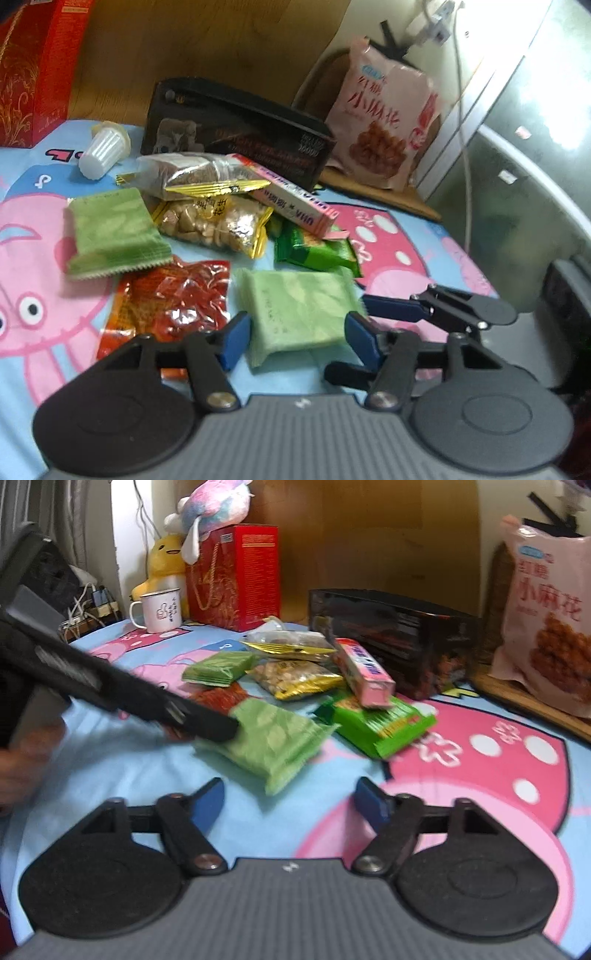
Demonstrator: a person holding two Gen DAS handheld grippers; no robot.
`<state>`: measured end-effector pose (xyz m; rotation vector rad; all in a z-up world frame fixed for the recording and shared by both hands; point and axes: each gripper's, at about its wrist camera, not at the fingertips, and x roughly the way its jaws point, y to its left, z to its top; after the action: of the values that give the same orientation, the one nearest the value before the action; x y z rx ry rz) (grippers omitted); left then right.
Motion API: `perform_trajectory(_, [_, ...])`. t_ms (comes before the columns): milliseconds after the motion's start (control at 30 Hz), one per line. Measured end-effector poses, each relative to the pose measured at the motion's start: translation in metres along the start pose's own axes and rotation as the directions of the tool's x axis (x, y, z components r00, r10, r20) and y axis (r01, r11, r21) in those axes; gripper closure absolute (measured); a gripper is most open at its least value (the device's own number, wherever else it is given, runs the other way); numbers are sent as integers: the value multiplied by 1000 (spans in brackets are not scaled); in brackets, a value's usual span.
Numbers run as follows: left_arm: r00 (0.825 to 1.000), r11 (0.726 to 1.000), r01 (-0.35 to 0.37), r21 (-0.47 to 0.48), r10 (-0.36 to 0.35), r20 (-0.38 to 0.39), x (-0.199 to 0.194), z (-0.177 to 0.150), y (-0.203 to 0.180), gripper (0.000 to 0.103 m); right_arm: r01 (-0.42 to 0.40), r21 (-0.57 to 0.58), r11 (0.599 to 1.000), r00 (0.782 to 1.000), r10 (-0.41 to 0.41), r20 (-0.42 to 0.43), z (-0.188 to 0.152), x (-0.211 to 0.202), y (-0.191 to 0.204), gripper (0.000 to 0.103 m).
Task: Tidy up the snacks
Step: 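Grasp the green leaf-print packet with the left gripper and drop it into the tin box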
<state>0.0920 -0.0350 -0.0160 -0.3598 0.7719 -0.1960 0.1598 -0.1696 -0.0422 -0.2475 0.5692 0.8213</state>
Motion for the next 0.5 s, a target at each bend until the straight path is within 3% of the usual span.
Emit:
perform_trajectory(100, [1000,999,29,-44,-29,3,0,0,0,62,-14,-13,1000,1000,14,8,7,9,3,55])
perform_trajectory(133, [1000,998,31,-53,-31,1,-1,2,0,62,-21,-4,1000,1000,21,3,10,11,4,56])
perform_trajectory(333, [995,997,74,-1,-74,61,-26,22,-13,62,-30,11,999,997,30,67,24,-13,1,57])
perform_trajectory(500, [990,998,11,62,-20,141,-26,89,-25,62,-8,-5,1000,989,9,149,74,-13,-26,57])
